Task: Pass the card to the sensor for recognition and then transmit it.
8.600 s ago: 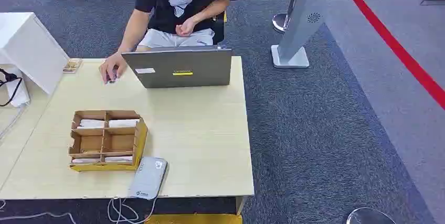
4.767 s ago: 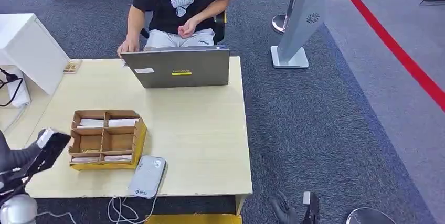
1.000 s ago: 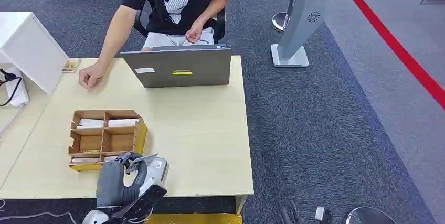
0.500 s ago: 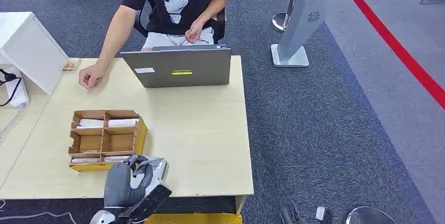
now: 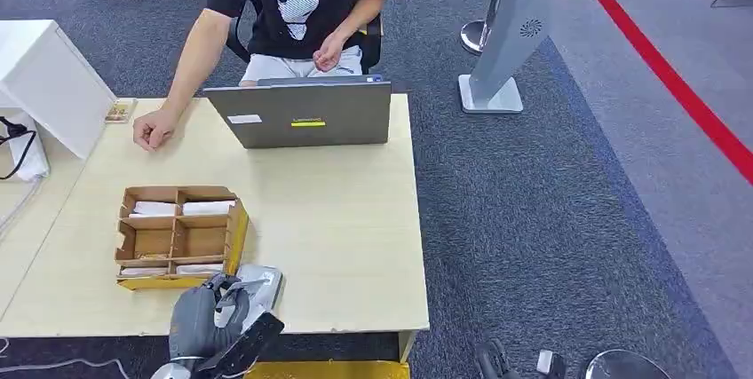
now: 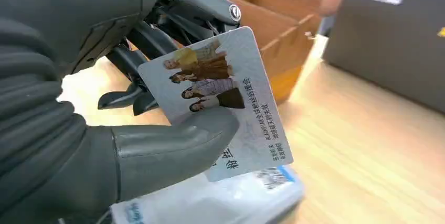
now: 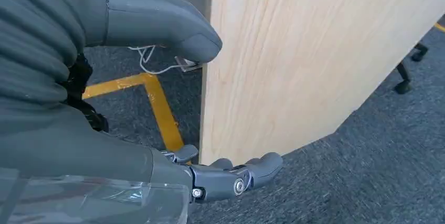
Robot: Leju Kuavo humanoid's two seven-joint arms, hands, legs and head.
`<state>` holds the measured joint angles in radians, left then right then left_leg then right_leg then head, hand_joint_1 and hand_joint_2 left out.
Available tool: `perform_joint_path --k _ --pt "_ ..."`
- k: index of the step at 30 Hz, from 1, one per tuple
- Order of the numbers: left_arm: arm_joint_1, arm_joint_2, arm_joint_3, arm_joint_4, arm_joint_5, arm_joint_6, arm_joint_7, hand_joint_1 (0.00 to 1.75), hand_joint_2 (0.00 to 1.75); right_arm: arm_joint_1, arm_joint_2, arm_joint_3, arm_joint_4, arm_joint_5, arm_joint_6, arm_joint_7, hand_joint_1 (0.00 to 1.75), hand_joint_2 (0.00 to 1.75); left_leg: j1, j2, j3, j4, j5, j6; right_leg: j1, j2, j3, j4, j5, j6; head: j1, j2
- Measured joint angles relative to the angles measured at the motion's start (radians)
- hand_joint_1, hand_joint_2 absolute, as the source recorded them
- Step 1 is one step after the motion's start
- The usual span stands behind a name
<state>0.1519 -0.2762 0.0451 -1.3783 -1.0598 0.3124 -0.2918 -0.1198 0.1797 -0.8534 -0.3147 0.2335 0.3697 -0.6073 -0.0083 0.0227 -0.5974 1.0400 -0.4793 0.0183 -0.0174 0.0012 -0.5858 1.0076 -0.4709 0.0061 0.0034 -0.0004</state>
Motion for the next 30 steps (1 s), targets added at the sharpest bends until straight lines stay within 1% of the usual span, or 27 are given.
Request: perform_joint_path --k 5,10,14,17,22,24,27,30 --pt "0.006 -0.005 0.033 0.009 -0.003 0.004 -0.002 1.75 1.75 0.002 -0.001 -0.003 0.0 0.001 0.0 -0.001 0.0 1.75 0.0 0.0 0.0 0.0 0.0 0.0 0.0 0.0 0.0 0.0 0.0 0.0 0.0 0.0" --pt "0.006 -0.007 0.042 0.011 -0.01 0.004 -0.011 1.75 1.75 0.003 -0.002 -0.005 0.0 0.002 0.0 -0.001 0.0 1.75 0.0 0.0 0.0 0.0 0.0 0.0 0.0 0.0 0.0 0.0 0.0 0.0 0.0 0.0" --pt "0.001 -0.024 0.061 0.015 -0.037 0.0 -0.045 1.75 1.75 0.002 -0.002 -0.008 0.0 0.014 0.0 0.0 0.0 1.75 0.0 0.0 0.0 0.0 0.0 0.0 0.0 0.0 0.0 0.0 0.0 0.0 0.0 0.0" --pt "-0.008 -0.027 0.062 0.024 -0.057 -0.001 -0.062 1.75 1.75 0.0 -0.002 -0.008 0.0 0.026 0.0 0.004 0.0 1.75 0.0 0.0 0.0 0.0 0.0 0.0 0.0 0.0 0.0 0.0 0.0 0.0 -0.001 0.0" --pt "-0.028 -0.026 0.049 0.022 -0.085 0.013 -0.069 1.75 1.75 -0.011 -0.002 -0.008 0.0 0.045 -0.002 0.018 0.0 1.75 0.0 0.0 0.001 0.0 0.0 0.0 0.0 0.0 0.0 0.0 0.0 0.0 -0.001 0.0" --pt "-0.04 -0.018 0.022 -0.017 -0.105 0.023 -0.048 1.75 1.75 -0.018 -0.002 -0.007 0.0 0.054 -0.003 0.026 0.0 1.75 0.0 0.0 0.0 0.0 0.001 0.0 0.0 0.0 0.0 0.0 0.0 0.0 -0.001 0.0" --pt "-0.101 -0.004 -0.025 -0.109 -0.117 0.008 0.008 1.75 1.75 -0.033 -0.002 -0.003 0.001 0.066 -0.003 0.039 0.0 1.75 0.0 -0.001 0.0 0.0 0.001 0.0 0.0 -0.002 0.001 0.0 0.001 0.0 0.0 0.0" --pt "-0.158 0.018 -0.039 -0.161 -0.126 0.002 0.044 1.75 1.75 -0.044 -0.002 0.005 0.002 0.081 -0.005 0.052 0.0 1.75 0.0 -0.001 0.001 0.0 0.002 -0.001 0.0 -0.001 0.001 0.0 0.001 0.0 -0.002 0.0"
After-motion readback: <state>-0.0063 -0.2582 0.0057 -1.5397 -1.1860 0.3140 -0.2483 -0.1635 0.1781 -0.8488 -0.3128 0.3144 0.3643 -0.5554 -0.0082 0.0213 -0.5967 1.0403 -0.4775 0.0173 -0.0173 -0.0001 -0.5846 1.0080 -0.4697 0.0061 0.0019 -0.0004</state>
